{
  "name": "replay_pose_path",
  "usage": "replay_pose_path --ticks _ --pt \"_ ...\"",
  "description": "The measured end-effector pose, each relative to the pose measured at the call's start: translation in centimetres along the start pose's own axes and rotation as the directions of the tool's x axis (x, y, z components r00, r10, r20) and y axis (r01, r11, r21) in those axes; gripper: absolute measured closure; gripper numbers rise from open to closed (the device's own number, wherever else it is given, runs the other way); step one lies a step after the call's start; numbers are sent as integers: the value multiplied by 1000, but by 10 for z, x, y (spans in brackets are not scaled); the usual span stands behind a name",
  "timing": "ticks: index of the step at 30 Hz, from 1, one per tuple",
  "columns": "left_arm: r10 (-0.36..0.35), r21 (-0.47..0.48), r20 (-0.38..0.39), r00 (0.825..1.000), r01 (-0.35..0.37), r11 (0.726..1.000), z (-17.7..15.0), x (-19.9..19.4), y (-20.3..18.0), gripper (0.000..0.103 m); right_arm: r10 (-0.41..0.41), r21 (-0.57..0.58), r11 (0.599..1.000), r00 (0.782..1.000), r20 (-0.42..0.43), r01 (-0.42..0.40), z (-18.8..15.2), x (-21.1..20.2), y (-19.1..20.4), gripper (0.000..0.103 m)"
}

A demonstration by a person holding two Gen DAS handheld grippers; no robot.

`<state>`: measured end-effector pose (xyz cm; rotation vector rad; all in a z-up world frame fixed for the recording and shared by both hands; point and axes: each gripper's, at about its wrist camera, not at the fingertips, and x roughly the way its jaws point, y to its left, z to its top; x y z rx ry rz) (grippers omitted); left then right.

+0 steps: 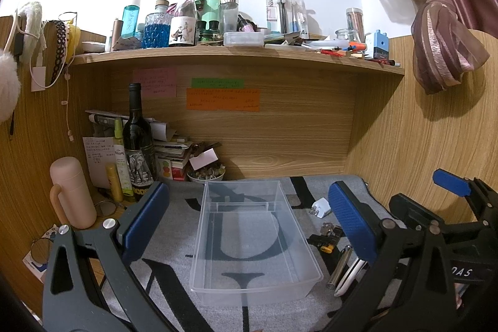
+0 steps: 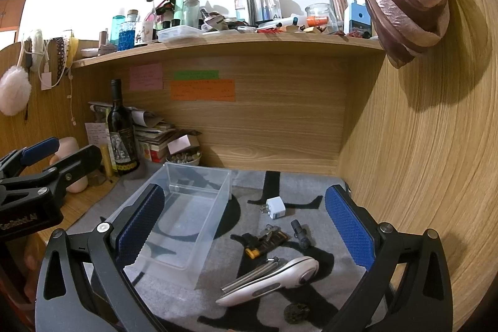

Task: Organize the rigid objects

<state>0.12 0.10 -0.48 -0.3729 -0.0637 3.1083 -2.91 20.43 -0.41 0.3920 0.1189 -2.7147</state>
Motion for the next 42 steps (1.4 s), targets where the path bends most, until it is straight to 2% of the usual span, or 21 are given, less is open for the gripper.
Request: replay_pose_path --ticks 12,15,21,24,26,28,29,30,31,32,34,38,42 --pt "-1 -3 -10 1000 1 1000 -1 2 0 0 0 -2 1000 1000 -13 0 -1 3 0 0" --pt "-22 -16 -25 999 21 1000 1 7 3 0 0 1 1000 1000 -19 0 -1 6 0 0" --pt "-38 -34 -91 995 35 999 4 27 9 0 16 40 999 999 -43 -14 -3 18 -6 0" --pt "-64 -24 -148 987 61 998 2 45 17 0 2 48 999 998 -57 1 -3 25 -10 0" --pt "-89 -26 -208 974 85 996 -1 62 25 0 -3 56 998 997 -75 7 -4 32 -15 1" --pt "-97 -28 -260 961 92 995 -6 77 34 0 -10 59 998 995 -99 16 -6 40 -21 7" --pt "-96 -29 -291 952 91 995 -9 87 40 3 -15 55 998 993 -114 21 -7 44 -24 14" --pt "-90 -28 -313 945 85 996 -11 93 44 7 -21 50 998 991 -132 27 -7 49 -26 21" --pt "-77 -22 -353 932 74 997 -15 104 50 19 -28 41 999 987 -156 35 -8 56 -30 25" --pt "-69 -15 -380 923 69 998 -18 112 53 25 -29 37 999 984 -173 36 -9 61 -33 31" --pt "-62 -10 -434 899 63 998 -25 128 62 33 -28 34 999 977 -209 36 -11 72 -39 36" --pt "-37 4 -501 865 46 999 -36 152 76 48 -19 55 998 963 -269 35 -10 93 -53 44" --pt "-53 -25 -556 830 48 999 -44 171 90 57 -21 70 997 949 -314 45 -11 112 -61 51"
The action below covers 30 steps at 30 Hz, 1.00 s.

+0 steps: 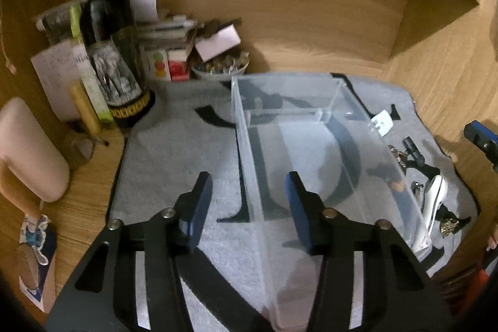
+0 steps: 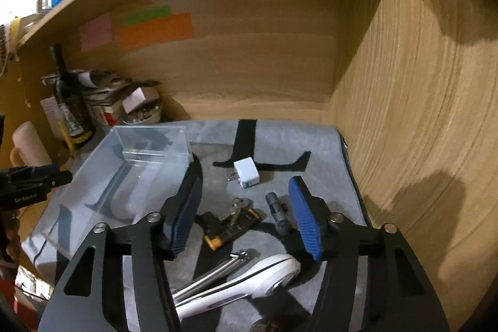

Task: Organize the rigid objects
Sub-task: 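Reach the right gripper to the white plug charger and grasp it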

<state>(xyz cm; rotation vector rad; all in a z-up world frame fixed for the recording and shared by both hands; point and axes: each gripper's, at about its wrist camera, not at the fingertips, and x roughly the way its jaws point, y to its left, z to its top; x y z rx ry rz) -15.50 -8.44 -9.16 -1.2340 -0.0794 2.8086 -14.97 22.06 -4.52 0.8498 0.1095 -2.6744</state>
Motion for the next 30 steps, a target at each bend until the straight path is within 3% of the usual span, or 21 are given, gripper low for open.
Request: replay_pose_path --ticks 5,10,16,24,30 --pt "-69 -43 -110 992 65 997 3 23 11 79 -3 4 1000 998 -70 3 10 27 -7 59" --pt "-112 -35 -150 982 108 994 5 31 7 90 2 0 1000 991 -133 -2 18 59 -10 61" --pt "-94 -5 -161 983 94 996 7 37 1 93 0 -29 1000 974 -225 -7 27 101 -8 61" --pt "-116 -39 -159 980 112 993 8 39 3 93 -4 -44 999 924 -382 -13 26 166 -6 61" --pt "-126 -38 -158 979 122 992 11 41 4 93 -4 -41 999 900 -436 -15 21 191 -7 61"
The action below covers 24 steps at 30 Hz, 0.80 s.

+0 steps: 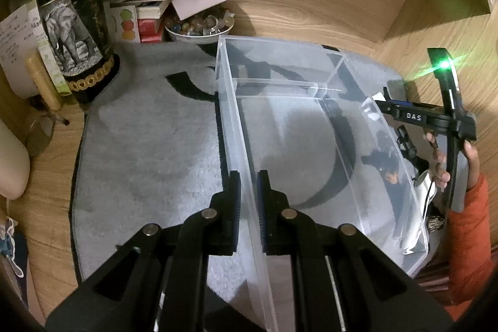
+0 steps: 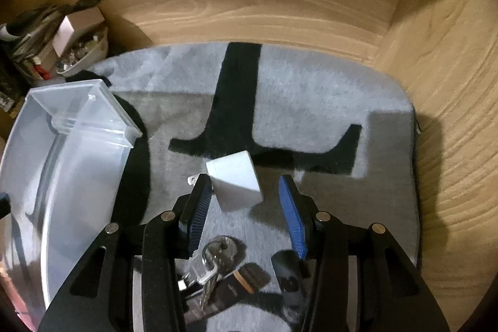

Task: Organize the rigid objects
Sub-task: 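Reach the right gripper to the white plug charger and grasp it, then carry the white charger into the clear box and release it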

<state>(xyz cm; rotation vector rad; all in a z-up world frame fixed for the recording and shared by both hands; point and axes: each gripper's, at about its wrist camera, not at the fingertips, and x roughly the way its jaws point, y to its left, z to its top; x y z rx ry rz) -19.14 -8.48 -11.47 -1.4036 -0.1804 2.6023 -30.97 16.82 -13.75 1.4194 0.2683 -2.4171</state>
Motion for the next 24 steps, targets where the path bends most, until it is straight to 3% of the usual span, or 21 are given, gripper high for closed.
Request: replay_pose_path --ticks 1,3,9,14,24 --pt "2 4 4 1000 -2 1000 1 0 -1 93 1 1 1000 1000 -5 -1 0 1 1 61" --pt "4 4 8 1000 -4 1000 0 1 -1 93 16 6 1000 1000 0 -16 1 1 0 76" --pt "7 6 7 1000 -7 1000 0 2 0 93 7 -14 1000 999 49 -6 -1 -13 8 76" --pt "14 7 6 1000 -14 1000 0 1 -1 93 32 -49 998 989 142 -25 -9 -49 26 76" --pt "16 8 5 1000 -16 1000 -1 3 0 93 161 -162 979 956 247 -123 -18 -100 83 76"
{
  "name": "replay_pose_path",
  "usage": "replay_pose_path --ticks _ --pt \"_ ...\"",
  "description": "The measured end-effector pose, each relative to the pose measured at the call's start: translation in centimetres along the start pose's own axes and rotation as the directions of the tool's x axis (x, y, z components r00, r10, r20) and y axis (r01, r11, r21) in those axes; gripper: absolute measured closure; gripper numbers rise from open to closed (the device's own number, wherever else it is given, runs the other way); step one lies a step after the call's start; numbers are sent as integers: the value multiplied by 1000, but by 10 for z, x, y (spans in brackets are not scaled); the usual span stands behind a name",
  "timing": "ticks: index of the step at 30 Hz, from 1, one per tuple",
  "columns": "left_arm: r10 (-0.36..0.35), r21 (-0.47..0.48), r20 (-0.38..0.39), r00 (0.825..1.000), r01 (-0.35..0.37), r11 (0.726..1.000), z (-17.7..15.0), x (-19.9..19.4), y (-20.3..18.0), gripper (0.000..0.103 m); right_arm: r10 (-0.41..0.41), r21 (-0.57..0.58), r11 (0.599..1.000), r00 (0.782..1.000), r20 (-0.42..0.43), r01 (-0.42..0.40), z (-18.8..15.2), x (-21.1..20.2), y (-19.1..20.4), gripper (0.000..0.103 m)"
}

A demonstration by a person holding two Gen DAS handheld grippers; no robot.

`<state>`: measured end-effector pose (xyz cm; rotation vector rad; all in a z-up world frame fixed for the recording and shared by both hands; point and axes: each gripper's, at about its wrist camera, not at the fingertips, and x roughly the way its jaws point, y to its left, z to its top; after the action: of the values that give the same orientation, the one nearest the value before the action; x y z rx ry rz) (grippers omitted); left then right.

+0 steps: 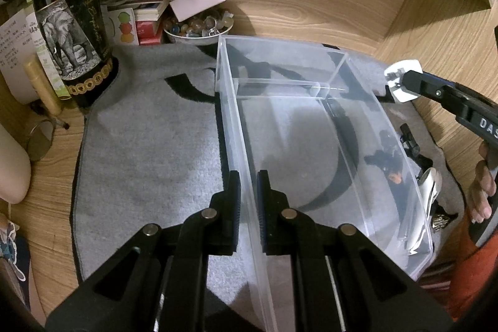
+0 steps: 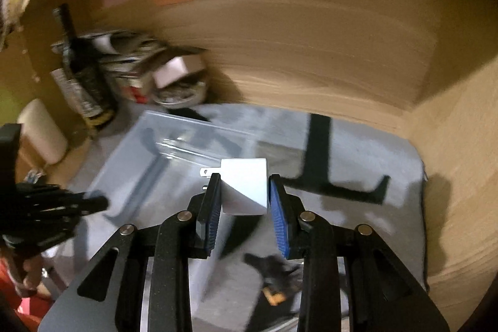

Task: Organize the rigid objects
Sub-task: 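Carry the white charger into the clear box and release it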

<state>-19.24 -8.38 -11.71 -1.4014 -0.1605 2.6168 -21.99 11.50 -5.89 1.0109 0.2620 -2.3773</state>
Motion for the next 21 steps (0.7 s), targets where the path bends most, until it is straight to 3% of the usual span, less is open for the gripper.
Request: replay_pose_path --ticks 7,14,21 --pt "-2 4 5 1000 2 1000 0 0 -1 92 34 -47 998 999 -41 -36 9 27 39 76" --pt "-7 1 10 1000 7 1000 1 0 -1 92 68 -64 995 987 -143 -78 10 61 58 76" --pt "-6 4 9 1000 6 1000 1 -2 -1 92 72 -125 987 980 -185 -96 7 72 76 76"
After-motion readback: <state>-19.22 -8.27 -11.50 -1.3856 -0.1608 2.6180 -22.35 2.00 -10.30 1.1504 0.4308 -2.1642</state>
